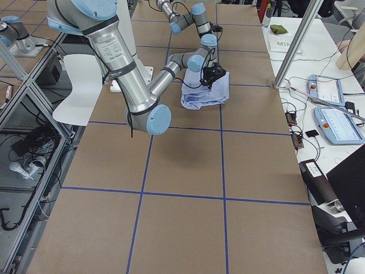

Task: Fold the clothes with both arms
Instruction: 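Lift the near edge with both grippers and fold it over toward the far edge, then release the shirt and raise both grippers away from the folded bundle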

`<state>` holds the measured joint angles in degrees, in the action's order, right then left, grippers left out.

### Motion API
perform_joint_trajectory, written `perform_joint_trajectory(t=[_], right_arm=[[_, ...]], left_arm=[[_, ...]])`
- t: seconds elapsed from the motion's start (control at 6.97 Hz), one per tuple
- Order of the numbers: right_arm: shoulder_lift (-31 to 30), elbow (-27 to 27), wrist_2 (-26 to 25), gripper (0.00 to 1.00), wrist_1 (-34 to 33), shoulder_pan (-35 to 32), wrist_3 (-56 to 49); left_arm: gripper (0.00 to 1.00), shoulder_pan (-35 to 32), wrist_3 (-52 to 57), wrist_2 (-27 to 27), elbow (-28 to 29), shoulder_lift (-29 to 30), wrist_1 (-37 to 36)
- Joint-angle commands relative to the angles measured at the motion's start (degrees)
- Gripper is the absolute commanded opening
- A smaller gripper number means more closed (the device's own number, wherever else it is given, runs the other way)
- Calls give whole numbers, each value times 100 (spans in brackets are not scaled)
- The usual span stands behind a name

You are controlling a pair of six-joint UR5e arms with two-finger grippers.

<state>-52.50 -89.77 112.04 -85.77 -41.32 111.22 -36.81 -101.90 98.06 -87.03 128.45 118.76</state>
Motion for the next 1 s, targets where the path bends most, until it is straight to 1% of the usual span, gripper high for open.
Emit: perform_joint_trajectory(t=[0.0,0.14,0.29,0.43,0.57,0.72,0.86], right_arm=[[405,1423,72,100,1146,-340,-871],[625,1671,464,100,1141,-646,-1170],[592,1691,703,100,1141,-832,-1364],[600,1691,723,100,1150,-851,-1384],[600,1665,740,100,1159,-912,-1436],[557,1639,923,100,1142,-1122,-1941],[365,1603,1143,100,1141,-1342,-2686]], left_arm=[[76,-431,355,2,1142,487,524],[77,-607,468,28,1136,505,525],[77,-713,478,46,1127,514,542],[76,-888,487,368,1110,506,621],[76,-1072,826,885,1049,471,587],[75,-1248,1308,1125,857,296,578],[75,-1294,2270,1293,289,-262,552]])
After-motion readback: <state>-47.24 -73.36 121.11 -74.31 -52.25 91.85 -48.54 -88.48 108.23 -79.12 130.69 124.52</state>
